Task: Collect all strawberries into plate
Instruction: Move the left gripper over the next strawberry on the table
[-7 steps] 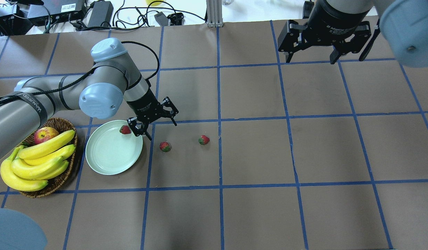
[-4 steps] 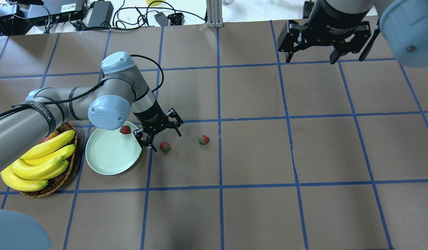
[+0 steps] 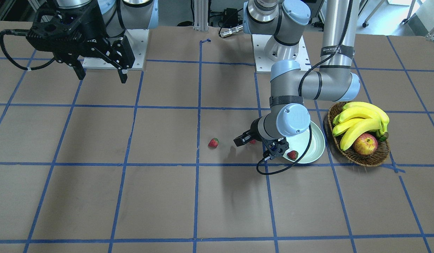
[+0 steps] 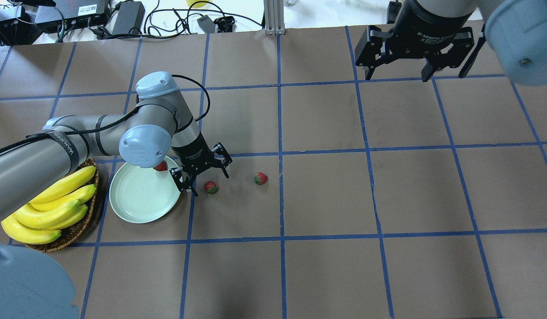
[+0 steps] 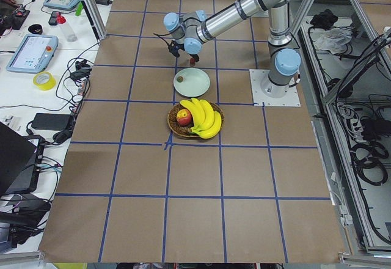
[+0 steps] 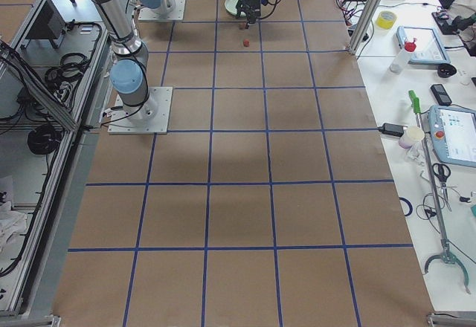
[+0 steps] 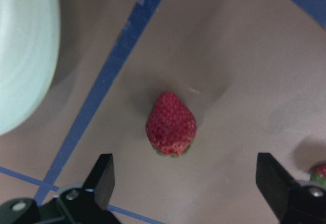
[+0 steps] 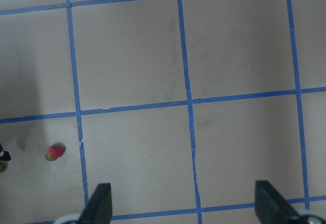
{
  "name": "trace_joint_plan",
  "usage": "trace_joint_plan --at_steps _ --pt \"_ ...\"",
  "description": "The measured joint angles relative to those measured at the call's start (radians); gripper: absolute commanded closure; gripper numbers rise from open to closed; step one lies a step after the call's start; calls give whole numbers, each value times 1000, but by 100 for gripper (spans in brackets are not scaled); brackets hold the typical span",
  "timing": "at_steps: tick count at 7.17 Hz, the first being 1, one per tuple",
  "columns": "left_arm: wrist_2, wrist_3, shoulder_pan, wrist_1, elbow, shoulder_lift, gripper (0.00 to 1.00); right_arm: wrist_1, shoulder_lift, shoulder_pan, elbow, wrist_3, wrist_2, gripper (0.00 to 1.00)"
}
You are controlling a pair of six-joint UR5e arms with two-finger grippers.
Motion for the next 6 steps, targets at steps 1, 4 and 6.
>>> trace_joint_plan --at_steps 1,4,6 --pt "5 1 0 10 -2 -9 18 0 0 0 0 0 0 0" --pt "-1 7 0 5 -3 -20 100 0 0 0 0 1 0 0" --pt "-2 6 0 4 -2 -19 100 0 0 0 0 2 1 0"
